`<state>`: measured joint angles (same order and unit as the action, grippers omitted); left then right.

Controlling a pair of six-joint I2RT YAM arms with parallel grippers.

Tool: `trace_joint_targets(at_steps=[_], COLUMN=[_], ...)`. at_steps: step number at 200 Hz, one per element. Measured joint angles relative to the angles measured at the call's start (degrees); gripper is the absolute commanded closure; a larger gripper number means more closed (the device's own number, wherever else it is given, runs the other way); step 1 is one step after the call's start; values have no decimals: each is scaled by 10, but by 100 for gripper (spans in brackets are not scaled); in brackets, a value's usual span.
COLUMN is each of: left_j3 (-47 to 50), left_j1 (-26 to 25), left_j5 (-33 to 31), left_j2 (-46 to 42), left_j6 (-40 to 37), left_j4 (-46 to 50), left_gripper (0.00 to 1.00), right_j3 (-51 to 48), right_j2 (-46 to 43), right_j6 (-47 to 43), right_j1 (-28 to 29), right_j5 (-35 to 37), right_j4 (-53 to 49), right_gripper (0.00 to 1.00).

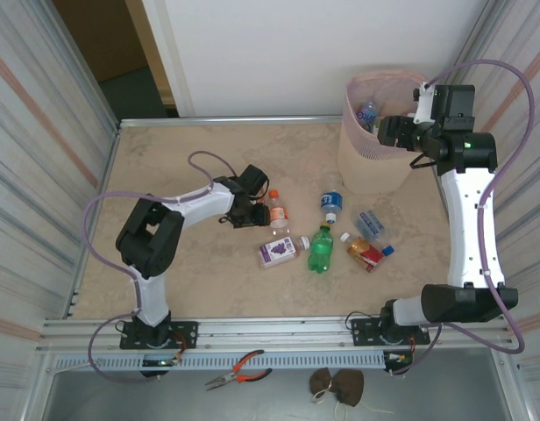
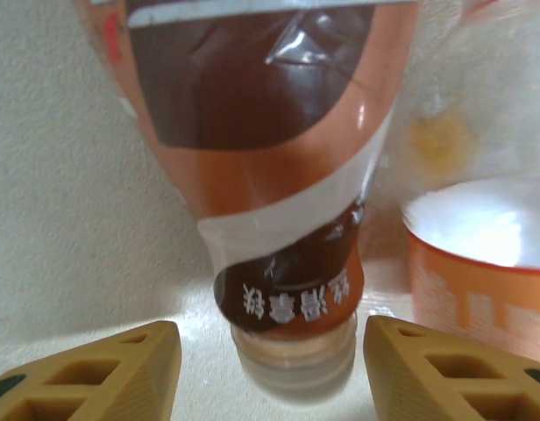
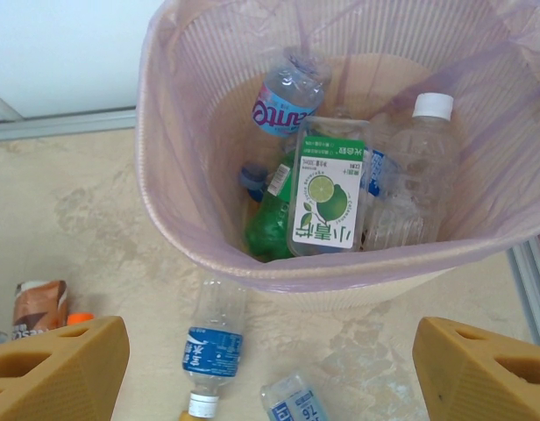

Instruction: Put the plastic bottles in the bin

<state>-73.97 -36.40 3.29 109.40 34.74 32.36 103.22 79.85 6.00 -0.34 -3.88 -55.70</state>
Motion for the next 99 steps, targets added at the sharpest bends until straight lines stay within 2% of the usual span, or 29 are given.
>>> trace_joint_targets(at_steps=[99], left_j3=[-1], left_j1=[0], left_j5=[-16], left_j2=[14], left_j6=[-2], left_j4=[13], left_gripper=[66], right_j3=[0], right_j2=[0], right_j6=[0], right_j1=[0], right_j5=[-5], right_j4=[4], right_gripper=[18])
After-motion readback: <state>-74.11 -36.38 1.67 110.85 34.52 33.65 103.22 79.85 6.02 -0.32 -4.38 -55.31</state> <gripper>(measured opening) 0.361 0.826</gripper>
